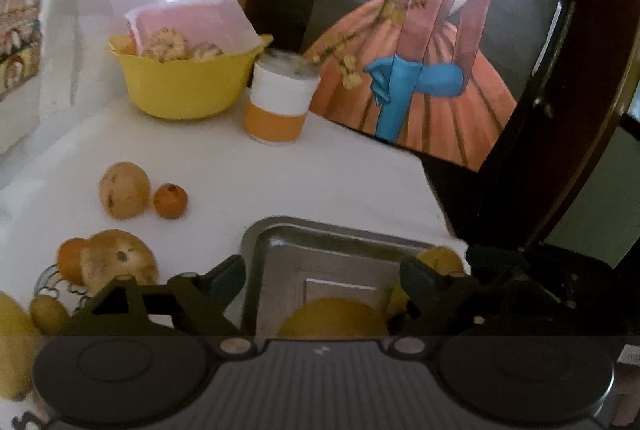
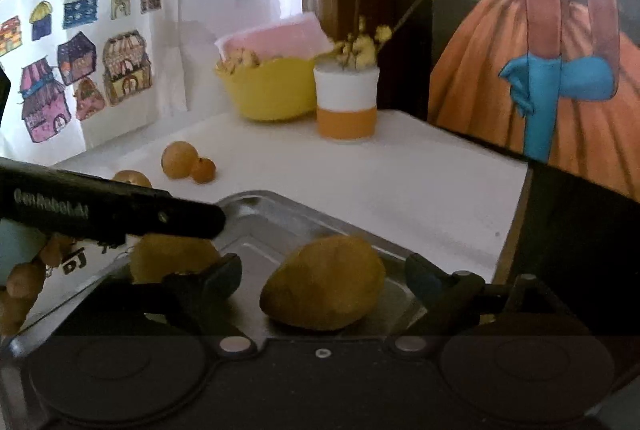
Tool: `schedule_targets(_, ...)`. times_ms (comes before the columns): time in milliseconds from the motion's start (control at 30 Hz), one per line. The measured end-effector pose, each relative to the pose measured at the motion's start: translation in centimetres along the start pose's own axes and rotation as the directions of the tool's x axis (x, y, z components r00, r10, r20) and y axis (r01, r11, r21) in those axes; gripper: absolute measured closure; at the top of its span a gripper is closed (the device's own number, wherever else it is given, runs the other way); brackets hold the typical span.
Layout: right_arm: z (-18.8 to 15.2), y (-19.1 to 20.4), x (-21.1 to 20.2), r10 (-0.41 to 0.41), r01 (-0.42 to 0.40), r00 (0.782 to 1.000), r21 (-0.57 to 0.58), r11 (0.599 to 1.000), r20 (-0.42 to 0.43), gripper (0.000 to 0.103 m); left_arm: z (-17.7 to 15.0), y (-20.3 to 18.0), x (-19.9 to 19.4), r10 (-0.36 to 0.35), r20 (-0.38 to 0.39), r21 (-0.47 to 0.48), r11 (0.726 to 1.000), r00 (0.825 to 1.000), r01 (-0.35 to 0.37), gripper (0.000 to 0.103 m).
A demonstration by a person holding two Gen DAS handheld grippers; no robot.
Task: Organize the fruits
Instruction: 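Carry both fruits over the metal tray, lower them and open both tools, then lift both open tools away from the tray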
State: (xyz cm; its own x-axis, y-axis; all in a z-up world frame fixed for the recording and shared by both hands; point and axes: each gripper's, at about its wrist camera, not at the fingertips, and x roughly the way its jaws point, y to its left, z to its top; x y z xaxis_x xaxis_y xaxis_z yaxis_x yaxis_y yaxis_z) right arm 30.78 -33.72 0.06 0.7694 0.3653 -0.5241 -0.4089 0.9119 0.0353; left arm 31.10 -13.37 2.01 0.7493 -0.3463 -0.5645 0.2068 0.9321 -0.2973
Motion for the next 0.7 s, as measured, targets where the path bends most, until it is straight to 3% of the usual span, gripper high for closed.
schedule_targets(100, 0.2, 0.8, -2.4, -0.029, 0.03, 0.998, -0.009, 1.0, 0.048, 0.005, 0.0, 0.2, -2.5, 0.006, 0.051, -0.025, 1.0, 0.999, -0.004, 0.001)
schedule_targets(400, -0.5, 5.6, -11.2, -0.119, 0.112, 0.975, 0.045, 0.993, 0.188, 0.001, -2.5, 0.3, -10.6, 0.05, 0.106, -0.008, 0.999, 0.993, -0.049, 0.001)
schedule_targets(700, -2.8, 11.2, -17.3, -0.144, 0.138, 0.975, 0.047, 0.989, 0.17, 0.001, -6.7, 0.8, -18.2, 0.056, 0.147, -0.002, 0.998, 0.988, -0.056, 0.0)
